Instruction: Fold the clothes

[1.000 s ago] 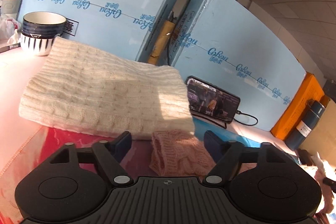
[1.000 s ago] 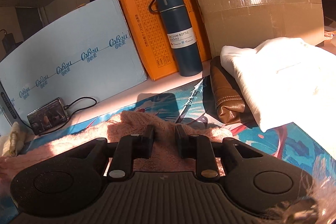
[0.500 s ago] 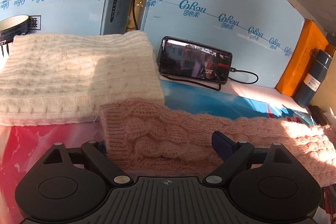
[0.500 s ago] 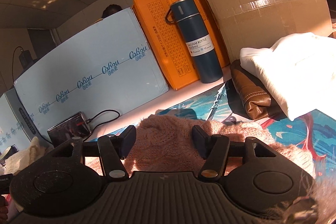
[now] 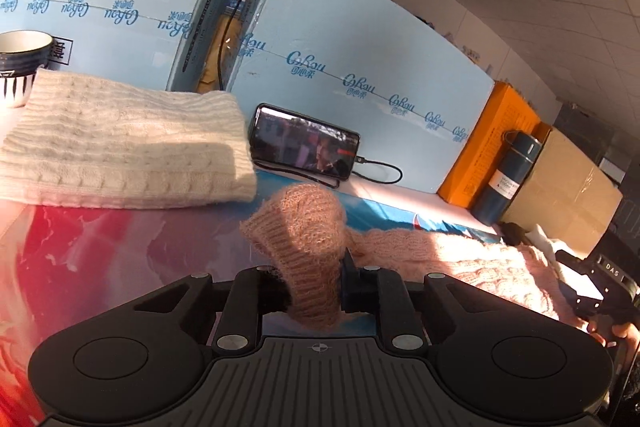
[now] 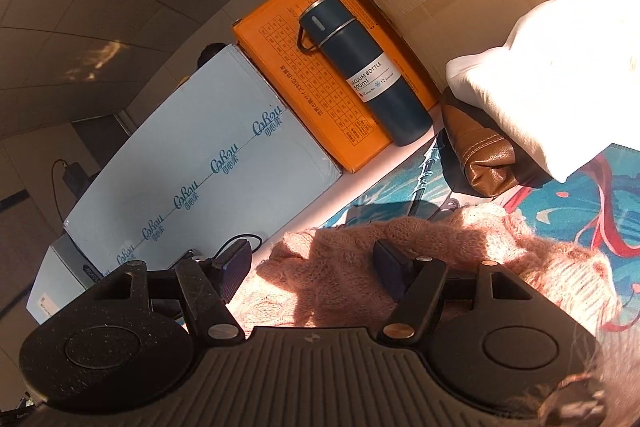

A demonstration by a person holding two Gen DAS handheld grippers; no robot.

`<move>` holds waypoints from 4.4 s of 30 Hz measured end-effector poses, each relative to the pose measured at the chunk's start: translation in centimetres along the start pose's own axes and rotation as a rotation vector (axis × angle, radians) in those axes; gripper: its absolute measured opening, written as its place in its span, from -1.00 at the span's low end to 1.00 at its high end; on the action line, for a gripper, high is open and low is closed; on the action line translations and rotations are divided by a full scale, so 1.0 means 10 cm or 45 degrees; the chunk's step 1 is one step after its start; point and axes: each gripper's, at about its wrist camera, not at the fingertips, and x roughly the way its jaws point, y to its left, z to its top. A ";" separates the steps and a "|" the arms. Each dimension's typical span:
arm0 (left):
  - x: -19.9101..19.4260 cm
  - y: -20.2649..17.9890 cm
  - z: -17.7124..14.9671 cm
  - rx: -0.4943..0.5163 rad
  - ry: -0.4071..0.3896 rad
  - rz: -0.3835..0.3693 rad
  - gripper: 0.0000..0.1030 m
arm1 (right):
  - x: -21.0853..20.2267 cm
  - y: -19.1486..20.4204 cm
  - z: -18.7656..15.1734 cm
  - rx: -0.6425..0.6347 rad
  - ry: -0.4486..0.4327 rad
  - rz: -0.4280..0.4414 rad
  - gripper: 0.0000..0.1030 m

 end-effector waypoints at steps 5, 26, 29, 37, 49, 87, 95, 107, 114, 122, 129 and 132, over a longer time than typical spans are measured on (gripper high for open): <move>-0.34 0.23 0.05 -0.043 -0.057 0.108 -0.67 | -0.04 0.23 -0.04 -0.063 0.055 0.078 0.27; 0.48 -0.56 -0.14 -0.268 0.037 -0.256 -0.65 | 0.70 0.78 -0.71 0.171 0.411 0.413 0.39; 0.69 -0.70 -0.27 -0.297 0.121 -0.292 -0.42 | 0.65 0.73 -0.69 0.225 0.401 0.474 0.45; 0.77 -0.79 -0.38 -0.481 0.098 -0.549 0.62 | 0.55 0.65 -0.63 0.312 0.327 0.559 0.46; 0.47 -0.43 -0.34 -0.666 -0.108 -0.555 0.68 | 0.50 0.75 -0.64 0.288 0.392 0.778 0.46; 0.00 -0.41 -0.07 0.273 -0.195 0.512 -0.60 | 0.45 0.62 -0.78 0.544 0.493 0.877 0.68; 0.05 -1.43 -0.31 0.802 -0.351 0.322 -0.60 | 0.58 0.55 -0.87 0.660 0.521 0.801 0.68; 0.56 -2.03 -0.79 1.049 -0.024 -0.152 -0.21 | 0.50 0.46 -0.82 0.715 0.458 0.824 0.71; 0.16 -1.49 -0.29 0.580 -0.068 -0.393 0.92 | 0.50 0.48 -0.83 0.692 0.471 0.794 0.71; 0.31 -0.57 -0.04 0.086 -0.021 -0.001 0.98 | 0.45 0.74 -0.81 0.379 0.498 0.591 0.05; 0.33 -0.63 -0.05 0.084 -0.025 -0.121 0.98 | 0.34 0.98 -0.65 0.195 0.420 0.530 -0.68; 0.46 -0.81 -0.06 0.188 0.017 -0.137 0.98 | 0.23 0.93 -0.48 0.219 0.339 0.507 -0.68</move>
